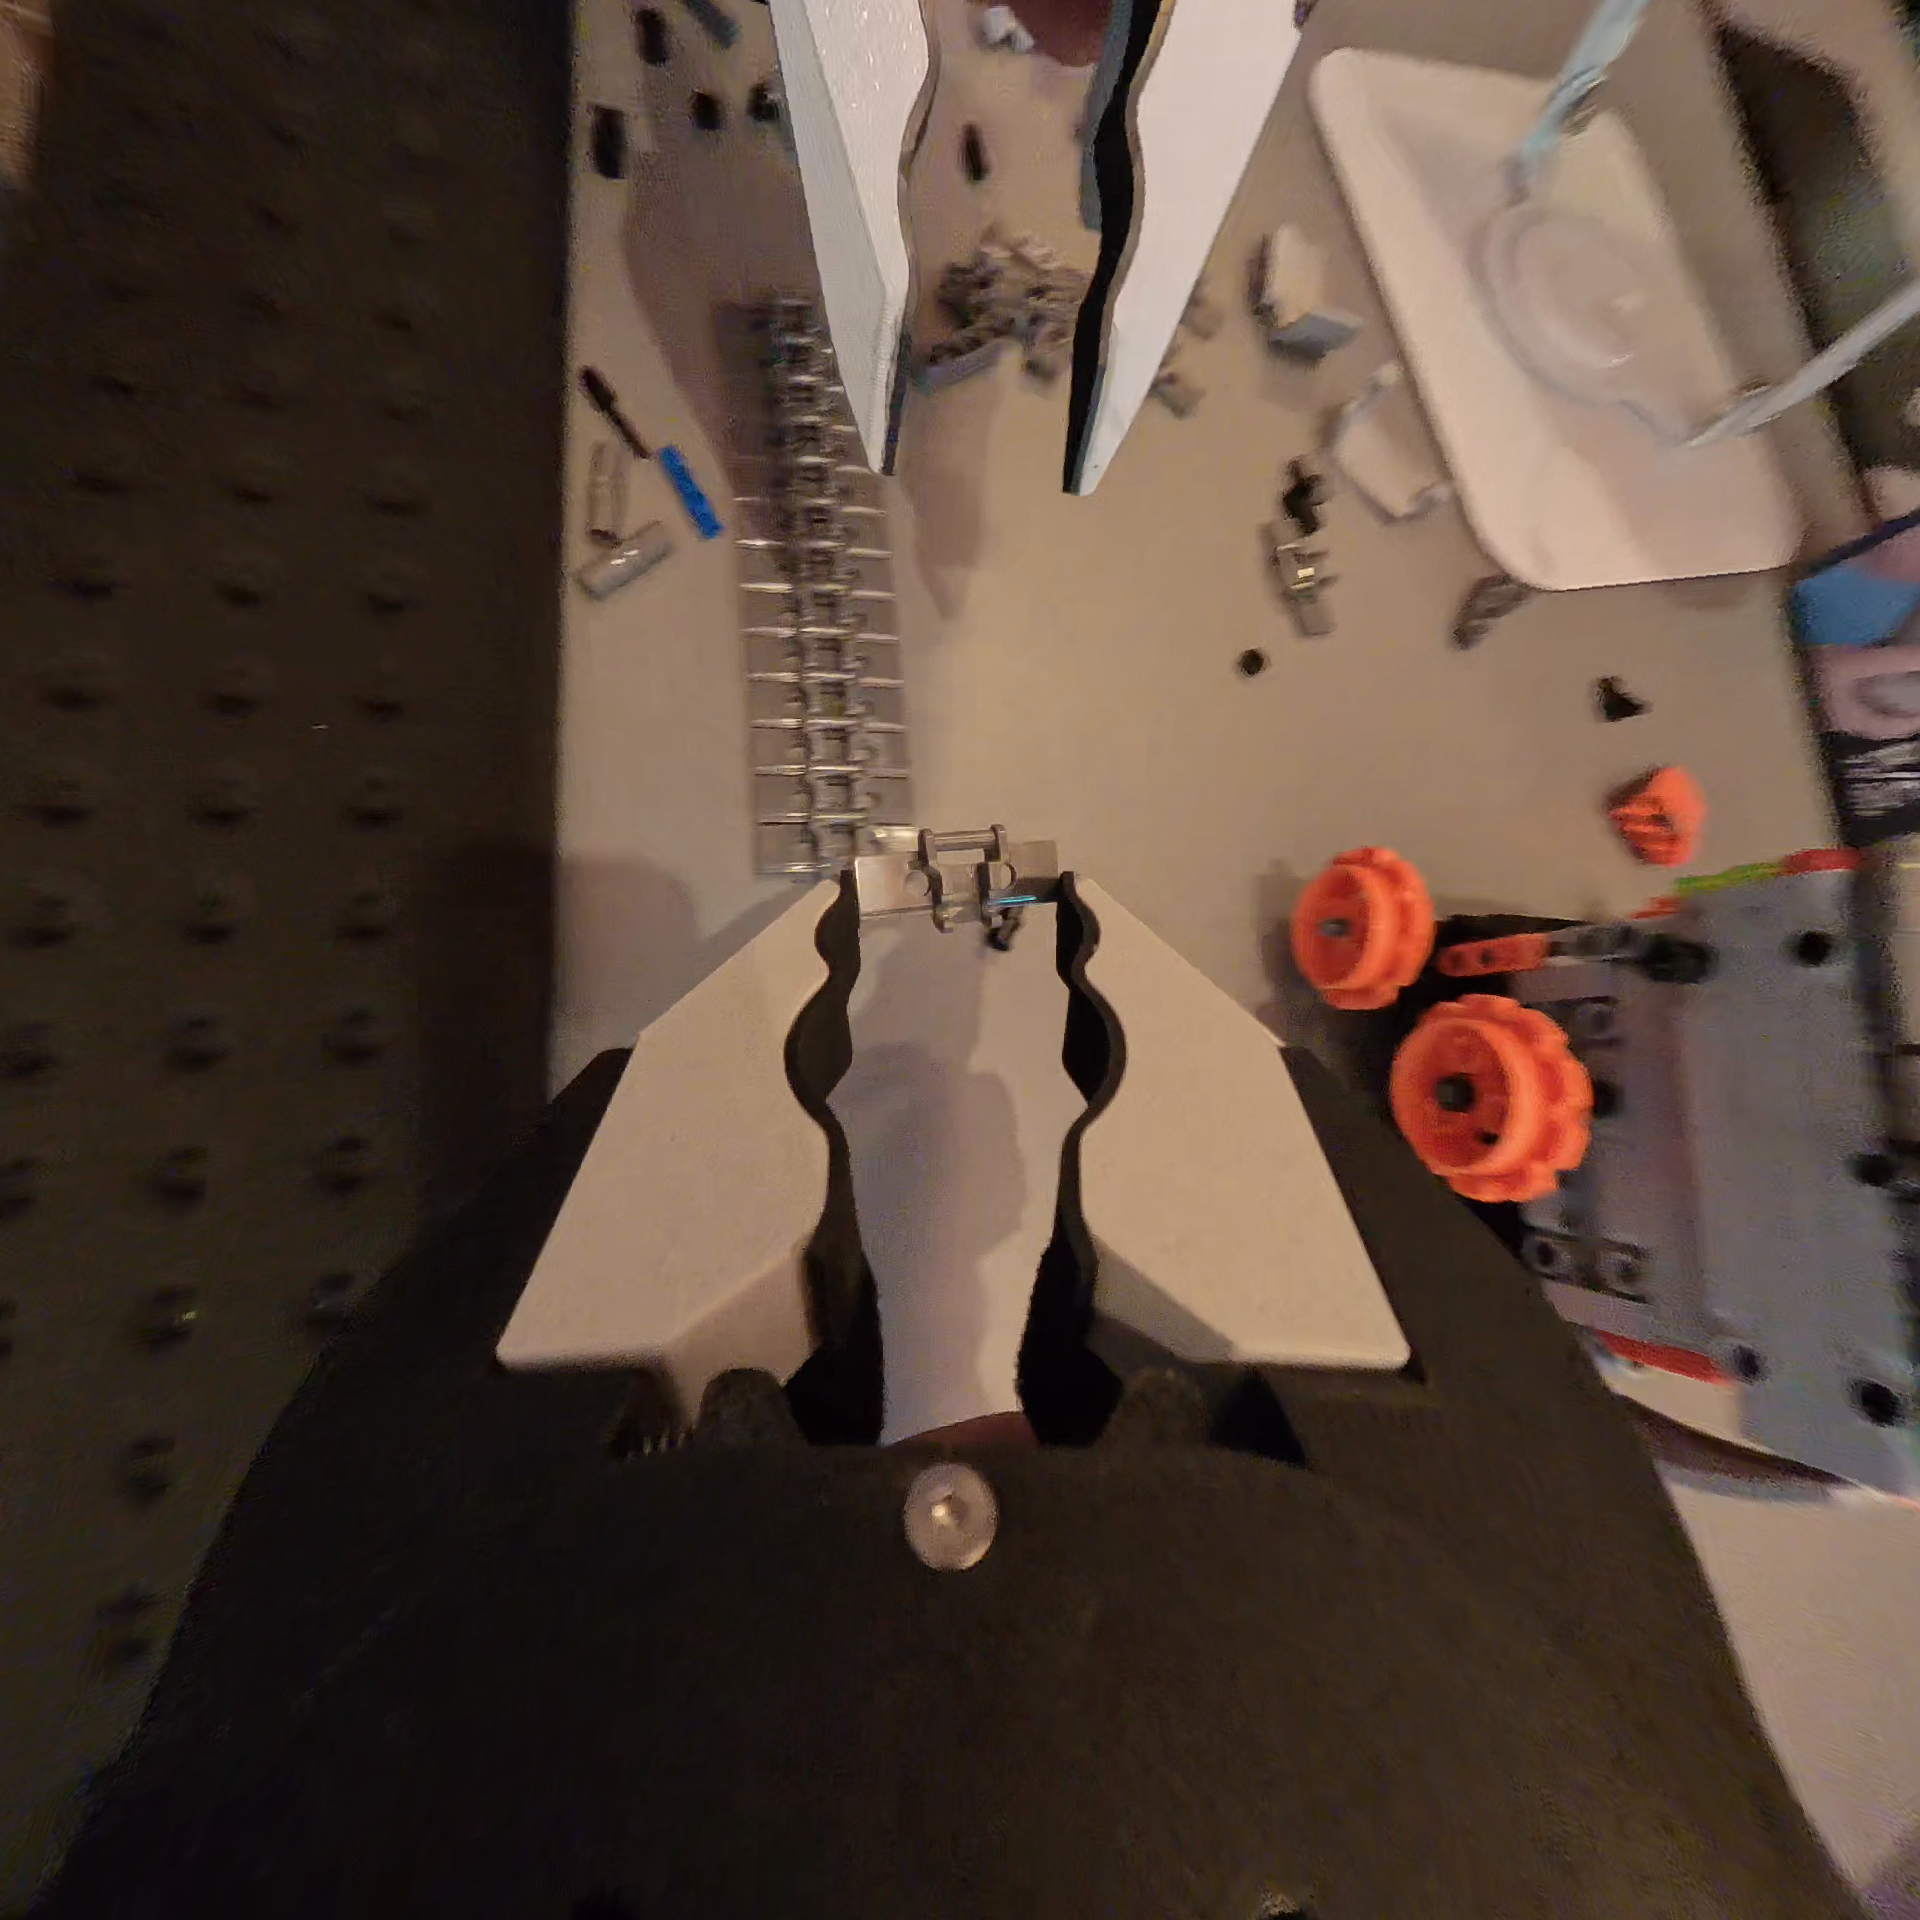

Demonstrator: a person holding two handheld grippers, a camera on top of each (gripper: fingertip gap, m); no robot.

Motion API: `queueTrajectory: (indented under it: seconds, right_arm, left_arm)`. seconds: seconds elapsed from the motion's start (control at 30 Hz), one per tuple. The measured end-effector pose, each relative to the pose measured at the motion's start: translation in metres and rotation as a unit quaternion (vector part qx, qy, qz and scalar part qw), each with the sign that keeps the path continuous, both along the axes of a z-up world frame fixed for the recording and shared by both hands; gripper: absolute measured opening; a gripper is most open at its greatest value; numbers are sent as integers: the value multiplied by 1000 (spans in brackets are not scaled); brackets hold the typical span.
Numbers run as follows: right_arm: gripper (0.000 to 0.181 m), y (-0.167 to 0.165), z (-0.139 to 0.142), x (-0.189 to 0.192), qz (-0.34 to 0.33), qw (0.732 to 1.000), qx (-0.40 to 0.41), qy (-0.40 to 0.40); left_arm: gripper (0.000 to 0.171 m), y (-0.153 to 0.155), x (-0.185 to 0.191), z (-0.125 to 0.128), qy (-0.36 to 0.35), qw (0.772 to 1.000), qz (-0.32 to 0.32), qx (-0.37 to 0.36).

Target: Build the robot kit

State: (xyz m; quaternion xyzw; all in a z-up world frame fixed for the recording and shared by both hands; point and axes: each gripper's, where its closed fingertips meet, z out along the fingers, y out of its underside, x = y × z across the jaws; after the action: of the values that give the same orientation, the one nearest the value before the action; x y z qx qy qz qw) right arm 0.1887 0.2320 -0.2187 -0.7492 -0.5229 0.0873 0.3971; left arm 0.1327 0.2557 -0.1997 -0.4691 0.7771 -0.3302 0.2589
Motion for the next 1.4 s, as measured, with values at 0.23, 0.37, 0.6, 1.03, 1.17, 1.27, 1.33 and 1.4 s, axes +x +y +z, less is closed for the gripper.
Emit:
queueTrajectory:
  seconds: [0.23, 0.37, 0.6, 1.03, 1.17, 1.27, 1.33, 1.4]
  right_arm:
    - [35, -19, -30, -10, 25, 994, -105, -21]
    - [35, -18, -39, -12, 17, 991, -125, -39]
    - [38, -17, -42, -17, 11, 990, -132, -46]
    - [28, -16, -27, -7, 0, 994, -113, -12]
    - [20, -18, -39, -6, 5, 991, -130, -25]
    - [9, -19, -40, -8, 11, 990, -137, -17]
    - [9, -19, -39, -7, 12, 991, -136, -14]
    - [8, -18, -35, -7, 17, 992, -128, -7]
  left_arm:
    - [31, -26, -1, -27, 42, 997, -52, 39]
    - [31, -28, 0, -45, 66, 994, -59, 60]
    - [29, -35, 3, -56, 83, 993, -67, 55]
    - [29, -38, 6, -54, 78, 993, -70, 53]
    - [29, -38, 6, -57, 81, 993, -71, 56]
    - [29, -39, 6, -57, 80, 993, -72, 54]
    - [29, -40, 6, -57, 80, 993, -73, 56]
    - [29, -39, 6, -57, 79, 992, -72, 59]
